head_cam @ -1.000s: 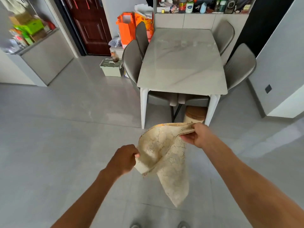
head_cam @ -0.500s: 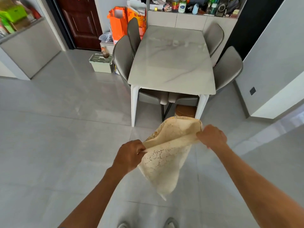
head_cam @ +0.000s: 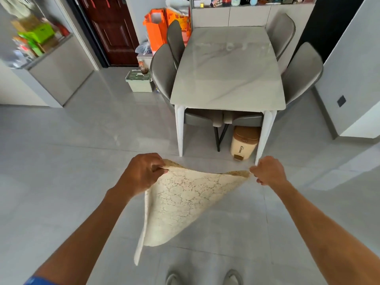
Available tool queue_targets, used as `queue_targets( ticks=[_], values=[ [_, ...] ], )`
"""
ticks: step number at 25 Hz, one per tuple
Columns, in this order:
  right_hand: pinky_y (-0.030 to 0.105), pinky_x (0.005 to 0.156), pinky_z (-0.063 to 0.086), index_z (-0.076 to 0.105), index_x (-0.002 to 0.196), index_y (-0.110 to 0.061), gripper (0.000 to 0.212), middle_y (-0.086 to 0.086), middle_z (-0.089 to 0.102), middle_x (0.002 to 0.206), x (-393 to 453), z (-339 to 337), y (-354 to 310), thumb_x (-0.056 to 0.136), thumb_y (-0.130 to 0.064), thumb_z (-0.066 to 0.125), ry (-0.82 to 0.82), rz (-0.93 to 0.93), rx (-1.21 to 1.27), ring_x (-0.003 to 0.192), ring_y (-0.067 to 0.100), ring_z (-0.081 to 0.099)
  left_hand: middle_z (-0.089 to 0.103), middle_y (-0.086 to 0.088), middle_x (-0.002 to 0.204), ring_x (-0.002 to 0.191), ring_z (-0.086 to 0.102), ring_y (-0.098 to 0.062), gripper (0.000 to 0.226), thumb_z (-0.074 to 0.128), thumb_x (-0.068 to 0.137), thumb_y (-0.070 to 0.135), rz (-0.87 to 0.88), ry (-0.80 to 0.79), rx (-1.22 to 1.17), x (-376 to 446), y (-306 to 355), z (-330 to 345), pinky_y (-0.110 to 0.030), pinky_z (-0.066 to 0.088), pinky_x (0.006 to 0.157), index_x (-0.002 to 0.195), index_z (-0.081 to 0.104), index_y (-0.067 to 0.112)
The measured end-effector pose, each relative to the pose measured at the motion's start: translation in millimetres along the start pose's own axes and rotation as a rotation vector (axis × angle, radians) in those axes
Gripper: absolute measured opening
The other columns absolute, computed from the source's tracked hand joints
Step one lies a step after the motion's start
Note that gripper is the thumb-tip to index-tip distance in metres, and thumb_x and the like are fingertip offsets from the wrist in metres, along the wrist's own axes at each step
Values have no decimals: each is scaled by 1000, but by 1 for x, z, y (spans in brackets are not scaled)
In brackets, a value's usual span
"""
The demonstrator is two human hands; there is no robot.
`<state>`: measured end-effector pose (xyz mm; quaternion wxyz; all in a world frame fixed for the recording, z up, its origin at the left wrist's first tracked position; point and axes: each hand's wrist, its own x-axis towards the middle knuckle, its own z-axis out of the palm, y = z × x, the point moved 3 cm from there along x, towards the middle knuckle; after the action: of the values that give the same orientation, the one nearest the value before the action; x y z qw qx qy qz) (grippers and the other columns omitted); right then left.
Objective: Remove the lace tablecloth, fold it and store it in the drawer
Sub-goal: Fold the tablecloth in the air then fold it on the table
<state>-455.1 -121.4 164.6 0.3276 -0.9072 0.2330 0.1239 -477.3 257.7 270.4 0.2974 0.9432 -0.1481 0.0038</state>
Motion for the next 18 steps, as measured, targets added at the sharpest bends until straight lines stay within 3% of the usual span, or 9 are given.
queue_targets(
  ticks=[3,5,7,10,13,15,18],
  values=[
    [25,82,48,54,102,-22,32,-2,60,109,-23,14,-32,81,1,64,-152,-448,37,100,14,57,71,13,76,71,67,-6,7,82,76,18,-67,28,20,2,-9,-18,-20,51,71,81,77,20],
    [27,95,45,56,107,-23,42,-2,56,118,-50,26,-53,79,8,59,-205,-762,-24,112,12,49,71,14,77,72,67,-5,7,82,76,18,-64,42,23,1,-10,-25,-19,51,70,81,77,21],
    [27,96,46,60,110,-20,40,-1,56,125,-67,38,-64,78,3,62,-229,-905,-104,114,14,49,71,14,76,72,67,-6,7,81,76,18,-57,67,20,-1,-12,-33,-20,51,69,78,76,21],
    [33,85,53,55,109,-22,32,-2,61,113,-72,35,-66,81,-14,65,-103,-915,-106,102,16,56,72,11,77,72,68,-9,7,81,76,15,-72,82,12,-5,-21,-44,-25,54,71,75,76,19],
    [26,76,52,49,106,-28,27,-4,62,107,-64,26,-64,85,-27,66,-34,-872,-126,95,16,58,71,13,76,73,67,-6,11,80,76,12,-76,102,-7,-8,-28,-50,-15,50,69,74,76,21],
    [21,76,45,52,108,-28,27,-6,62,110,-60,28,-63,86,-28,66,-31,-898,-213,96,12,55,71,13,75,74,66,-6,12,80,75,9,-56,100,-6,-8,-28,-49,-8,46,65,73,76,21],
    [18,77,44,55,109,-26,27,-5,63,110,-54,27,-60,85,-25,68,-4,-845,-194,95,10,55,70,12,75,73,64,-7,13,79,75,6,-12,111,3,-8,-25,-47,-8,44,63,73,76,18]
  ],
)
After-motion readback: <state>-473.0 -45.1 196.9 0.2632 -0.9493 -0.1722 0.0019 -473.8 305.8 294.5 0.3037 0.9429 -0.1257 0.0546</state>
